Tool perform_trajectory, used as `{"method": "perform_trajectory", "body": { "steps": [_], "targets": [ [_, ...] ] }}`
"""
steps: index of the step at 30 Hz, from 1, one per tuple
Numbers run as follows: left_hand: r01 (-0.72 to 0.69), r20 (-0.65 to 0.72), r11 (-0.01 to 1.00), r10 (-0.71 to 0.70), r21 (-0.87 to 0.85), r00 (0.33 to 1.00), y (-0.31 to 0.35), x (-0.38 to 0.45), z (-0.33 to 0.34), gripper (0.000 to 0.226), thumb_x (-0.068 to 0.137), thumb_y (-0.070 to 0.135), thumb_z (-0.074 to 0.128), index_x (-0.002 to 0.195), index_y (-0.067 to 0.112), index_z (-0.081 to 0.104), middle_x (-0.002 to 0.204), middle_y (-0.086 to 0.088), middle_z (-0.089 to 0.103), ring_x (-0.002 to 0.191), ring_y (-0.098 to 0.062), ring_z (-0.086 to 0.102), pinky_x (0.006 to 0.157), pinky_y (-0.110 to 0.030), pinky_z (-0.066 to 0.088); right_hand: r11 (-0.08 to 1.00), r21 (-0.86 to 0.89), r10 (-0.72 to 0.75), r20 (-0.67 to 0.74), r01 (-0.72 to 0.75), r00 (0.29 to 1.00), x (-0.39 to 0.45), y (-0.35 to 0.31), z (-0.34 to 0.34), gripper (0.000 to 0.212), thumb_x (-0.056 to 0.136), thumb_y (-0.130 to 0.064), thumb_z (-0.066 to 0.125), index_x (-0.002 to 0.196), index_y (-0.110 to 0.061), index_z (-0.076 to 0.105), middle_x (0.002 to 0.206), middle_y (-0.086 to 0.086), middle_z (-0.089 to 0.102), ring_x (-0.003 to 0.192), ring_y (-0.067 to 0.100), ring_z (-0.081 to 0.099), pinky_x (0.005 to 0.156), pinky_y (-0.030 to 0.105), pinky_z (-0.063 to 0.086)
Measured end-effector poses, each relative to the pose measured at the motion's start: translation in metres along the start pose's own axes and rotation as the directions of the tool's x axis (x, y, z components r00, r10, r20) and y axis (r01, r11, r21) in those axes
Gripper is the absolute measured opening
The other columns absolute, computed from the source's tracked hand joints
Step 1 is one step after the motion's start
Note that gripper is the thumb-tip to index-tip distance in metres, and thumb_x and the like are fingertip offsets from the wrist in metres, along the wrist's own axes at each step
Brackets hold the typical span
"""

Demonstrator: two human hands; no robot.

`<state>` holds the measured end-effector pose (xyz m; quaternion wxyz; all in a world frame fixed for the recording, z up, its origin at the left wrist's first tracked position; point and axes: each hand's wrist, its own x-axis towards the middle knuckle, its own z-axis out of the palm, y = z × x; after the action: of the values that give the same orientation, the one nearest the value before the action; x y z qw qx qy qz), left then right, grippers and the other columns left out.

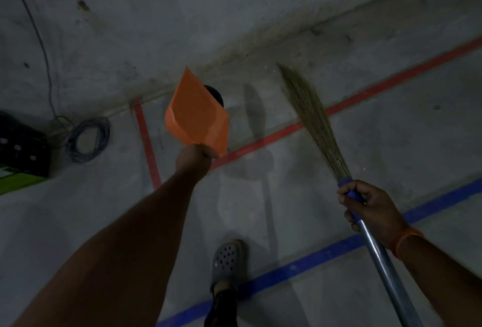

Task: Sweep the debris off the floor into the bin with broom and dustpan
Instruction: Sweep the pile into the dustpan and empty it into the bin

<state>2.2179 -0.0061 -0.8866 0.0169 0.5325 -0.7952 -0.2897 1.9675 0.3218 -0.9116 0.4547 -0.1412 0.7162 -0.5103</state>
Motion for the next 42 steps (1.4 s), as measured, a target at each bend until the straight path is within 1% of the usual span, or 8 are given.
{"method": "perform_trajectory", "body": {
  "steps": [6,14,19,24,27,34,38,42],
  "targets": [
    [0.139,0.019,0.970,-0.138,-0.200,0.990,0.030,-0.132,0.069,0.036,0.080,0.003,0.054,0.072,0.032,0.074,0.091,-0.002,0.077,0.088,-0.031,0.071,0.076,-0.041,0.057,0.996,-0.058,-0.069,0.032,0.071,0.997,-0.069,0.026,-0.064,0.014,0.089,0.006,0.061,0.084,-0.006,0.062,0.067,0.008,0.056,0.047,0.026,0.049,0.040,0.028,0.042],
    [0.243,0.208,0.897,-0.175,-0.368,0.962,0.066,-0.314,0.166,0.041,0.084,-0.003,0.049,0.086,0.025,0.079,0.083,0.006,0.073,0.048,-0.011,0.055,0.041,-0.022,0.042,0.987,-0.156,-0.027,-0.010,0.025,1.000,-0.193,0.089,-0.138,0.016,0.089,0.003,0.060,0.086,-0.013,0.064,0.067,0.012,0.055,0.052,0.026,0.052,0.046,0.032,0.045],
    [0.269,0.354,0.866,-0.117,-0.421,0.928,0.070,-0.433,0.216,0.036,0.090,-0.002,0.051,0.087,0.020,0.079,0.065,0.001,0.065,0.040,-0.012,0.046,0.038,-0.016,0.034,0.971,-0.238,-0.007,-0.093,-0.016,0.996,-0.295,0.160,-0.197,0.027,0.088,0.007,0.059,0.081,-0.018,0.066,0.067,0.022,0.055,0.051,0.030,0.054,0.049,0.050,0.049],
    [0.325,0.509,0.830,-0.059,-0.453,0.859,0.061,-0.550,0.259,0.029,0.098,0.000,0.049,0.096,0.011,0.076,0.079,0.000,0.067,0.050,-0.013,0.046,0.041,-0.019,0.033,0.959,-0.279,0.001,-0.178,-0.052,0.984,-0.427,0.232,-0.245,0.020,0.089,0.007,0.060,0.084,-0.012,0.065,0.076,0.014,0.062,0.048,0.019,0.057,0.050,0.033,0.051],
    [0.378,0.597,0.807,-0.041,-0.453,0.801,0.052,-0.632,0.298,0.030,0.100,0.000,0.050,0.094,0.010,0.077,0.090,-0.005,0.068,0.049,-0.014,0.044,0.044,-0.021,0.033,0.958,-0.250,0.081,-0.222,-0.137,0.972,-0.516,0.293,-0.283,0.014,0.089,-0.001,0.064,0.086,-0.014,0.068,0.067,0.015,0.061,0.049,0.023,0.057,0.047,0.033,0.050],
    [0.444,0.755,0.835,-0.055,-0.324,0.653,0.037,-0.806,0.392,0.039,0.096,-0.010,0.048,0.083,0.011,0.079,0.080,-0.004,0.067,0.043,-0.012,0.044,0.043,-0.021,0.035,0.924,-0.163,0.265,-0.383,-0.347,0.885,-0.686,0.438,-0.377,0.019,0.090,-0.003,0.065,0.085,-0.021,0.070,0.070,0.022,0.062,0.050,0.026,0.056,0.046,0.031,0.046],
    [0.405,0.741,0.880,-0.098,-0.247,0.664,0.025,-0.890,0.463,0.044,0.092,-0.008,0.052,0.073,0.019,0.081,0.074,0.001,0.071,0.051,-0.012,0.050,0.045,-0.022,0.036,0.908,-0.082,0.343,-0.413,-0.410,0.844,-0.754,0.529,-0.422,0.015,0.091,-0.001,0.061,0.091,-0.014,0.068,0.081,0.025,0.061,0.052,0.027,0.054,0.045,0.029,0.044],
    [0.389,0.700,0.874,-0.083,-0.290,0.709,0.026,-0.957,0.527,0.040,0.094,-0.014,0.050,0.073,0.010,0.074,0.058,0.010,0.067,0.051,-0.004,0.053,0.043,-0.011,0.037,0.879,-0.096,0.406,-0.366,-0.468,0.837,-0.808,0.620,-0.455,0.017,0.091,-0.004,0.062,0.087,-0.019,0.068,0.075,0.032,0.061,0.049,0.028,0.054,0.044,0.029,0.044]
  ]
}}
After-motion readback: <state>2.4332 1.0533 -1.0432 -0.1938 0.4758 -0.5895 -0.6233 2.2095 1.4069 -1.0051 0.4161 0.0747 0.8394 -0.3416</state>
